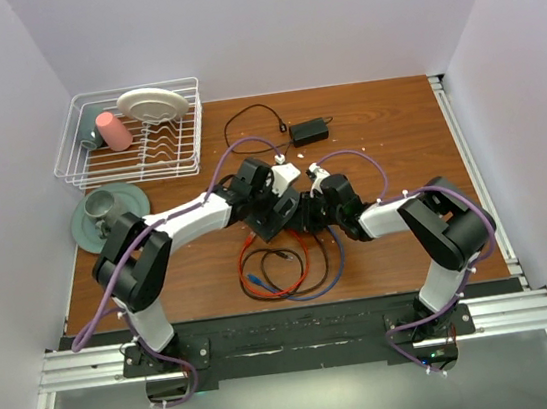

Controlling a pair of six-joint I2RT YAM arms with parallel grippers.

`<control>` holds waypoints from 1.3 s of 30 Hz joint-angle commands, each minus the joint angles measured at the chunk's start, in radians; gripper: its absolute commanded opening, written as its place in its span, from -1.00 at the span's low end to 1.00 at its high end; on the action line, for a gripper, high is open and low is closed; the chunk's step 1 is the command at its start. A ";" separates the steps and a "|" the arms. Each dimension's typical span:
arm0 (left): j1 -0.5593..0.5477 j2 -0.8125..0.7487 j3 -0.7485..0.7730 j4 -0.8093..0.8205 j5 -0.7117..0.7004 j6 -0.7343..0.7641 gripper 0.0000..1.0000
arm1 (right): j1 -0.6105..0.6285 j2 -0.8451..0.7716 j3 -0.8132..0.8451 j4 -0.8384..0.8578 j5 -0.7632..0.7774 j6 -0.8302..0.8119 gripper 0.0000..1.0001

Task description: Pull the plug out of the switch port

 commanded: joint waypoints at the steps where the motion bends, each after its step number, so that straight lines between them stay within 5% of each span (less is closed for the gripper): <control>1: 0.004 0.015 0.027 0.008 0.054 0.025 1.00 | -0.004 0.045 -0.042 -0.206 0.025 -0.053 -1.00; 10: 0.004 -0.005 0.016 -0.054 0.152 -0.026 1.00 | -0.004 0.049 -0.043 -0.202 0.022 -0.050 -1.00; 20: 0.010 0.062 -0.007 -0.057 0.082 -0.063 0.96 | -0.004 0.055 -0.045 -0.196 0.020 -0.050 -1.00; 23: 0.023 0.075 -0.007 -0.044 0.095 -0.084 0.79 | -0.003 0.053 -0.049 -0.198 0.020 -0.050 -1.00; 29: 0.036 0.090 0.004 -0.044 0.114 -0.104 0.12 | -0.004 0.052 -0.060 -0.196 0.020 -0.050 -1.00; 34: 0.038 0.095 0.031 -0.055 0.097 -0.118 -0.90 | -0.004 0.052 -0.065 -0.196 0.022 -0.048 -1.00; 39: 0.036 0.060 0.056 -0.063 0.071 -0.147 -1.00 | -0.004 0.050 -0.063 -0.196 0.022 -0.050 -1.00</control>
